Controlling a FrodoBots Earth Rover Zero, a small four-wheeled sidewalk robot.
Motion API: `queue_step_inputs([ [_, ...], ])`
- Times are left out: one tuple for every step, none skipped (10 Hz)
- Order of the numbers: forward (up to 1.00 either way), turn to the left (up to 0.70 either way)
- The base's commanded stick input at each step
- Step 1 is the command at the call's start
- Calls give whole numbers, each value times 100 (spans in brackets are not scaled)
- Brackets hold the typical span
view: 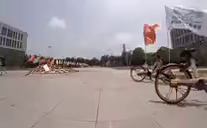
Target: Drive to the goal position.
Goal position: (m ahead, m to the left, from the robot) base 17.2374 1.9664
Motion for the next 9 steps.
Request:
queue_step_inputs([
  [100,0],
  [100,0],
  [100,0],
  [100,0],
  [100,0],
  [100,0],
  [100,0],
  [100,0],
  [100,0],
])
